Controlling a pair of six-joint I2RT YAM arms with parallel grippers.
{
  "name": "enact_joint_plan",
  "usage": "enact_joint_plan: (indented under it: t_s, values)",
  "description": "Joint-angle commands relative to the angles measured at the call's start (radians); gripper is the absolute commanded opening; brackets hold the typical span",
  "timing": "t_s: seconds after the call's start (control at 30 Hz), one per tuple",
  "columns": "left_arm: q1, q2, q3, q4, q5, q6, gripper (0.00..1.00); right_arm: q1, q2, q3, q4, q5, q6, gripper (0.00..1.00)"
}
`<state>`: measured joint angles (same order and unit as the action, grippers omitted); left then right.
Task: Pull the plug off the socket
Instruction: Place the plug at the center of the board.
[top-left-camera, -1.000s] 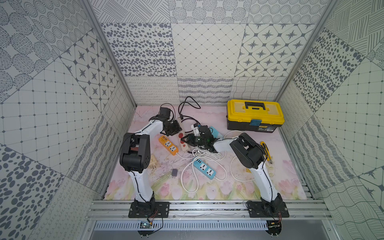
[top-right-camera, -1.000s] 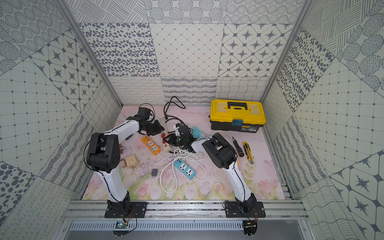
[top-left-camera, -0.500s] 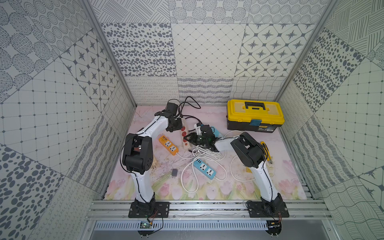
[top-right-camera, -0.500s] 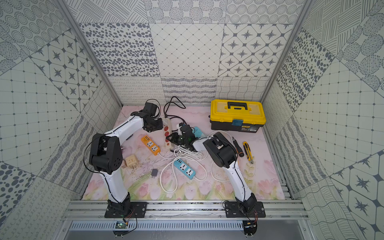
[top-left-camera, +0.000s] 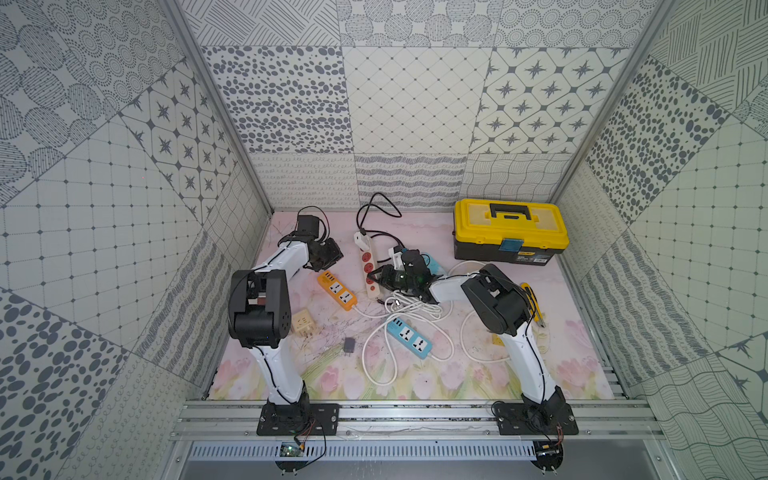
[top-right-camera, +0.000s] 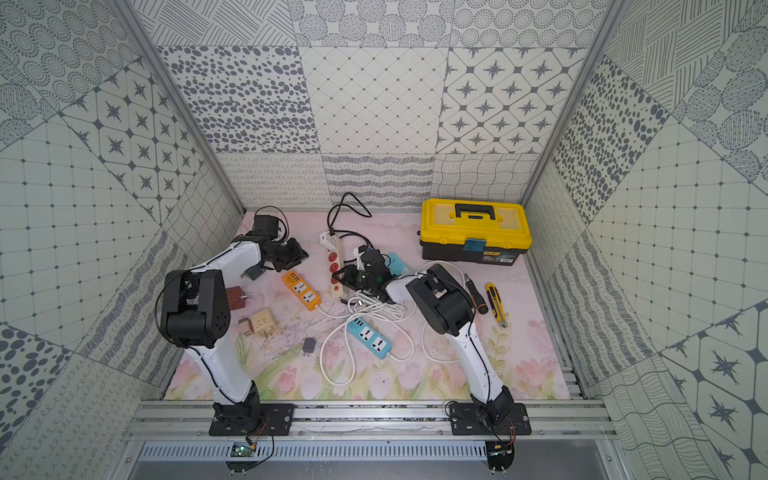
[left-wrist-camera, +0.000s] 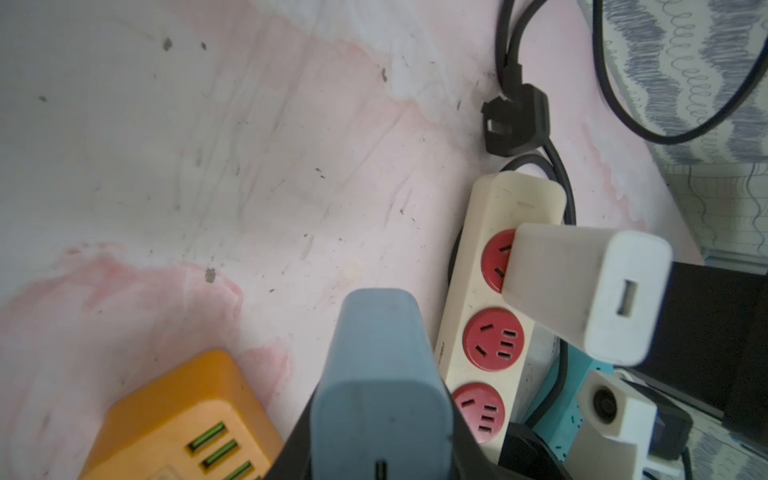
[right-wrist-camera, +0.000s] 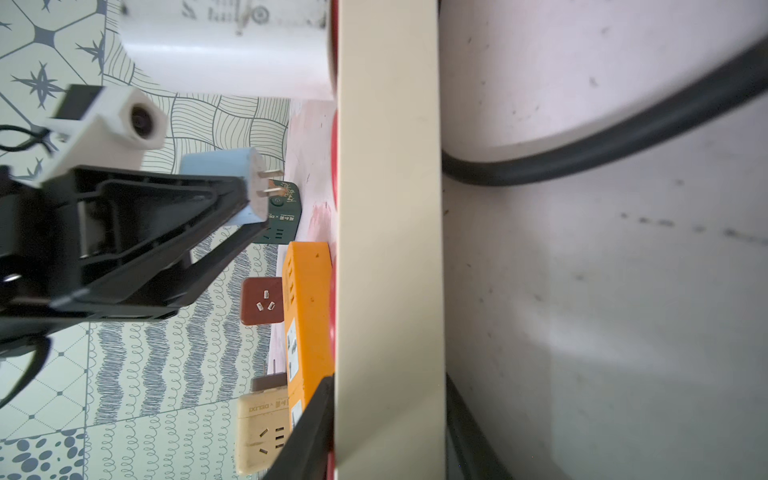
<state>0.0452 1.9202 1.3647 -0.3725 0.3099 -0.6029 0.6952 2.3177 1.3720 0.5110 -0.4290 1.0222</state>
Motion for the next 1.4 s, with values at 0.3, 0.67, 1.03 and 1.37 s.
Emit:
enact_joint_plan:
  t_s: [0.3, 0.67, 1.03, 1.37]
  values:
    - [0.044, 0.183, 0.032, 0.256, 0.265, -0.177, 0.19, -0.011, 0.019, -0.039, -0.13, 0.03, 0.026, 0.0]
    - [0.048, 0.214, 0.064, 0.229, 0.268, -0.158, 0.41, -0.009, 0.016, -0.037, -0.147, 0.033, 0.012, 0.0]
    - [0.059, 0.067, 0.034, 0.074, 0.012, -0.092, 0.65, -0.004, 0.01, -0.036, -0.155, 0.024, -0.005, 0.0]
    - [0.008, -0.032, 0.053, 0.024, -0.016, 0.004, 0.7, 0.01, 0.015, -0.019, -0.147, 0.002, -0.023, 0.0]
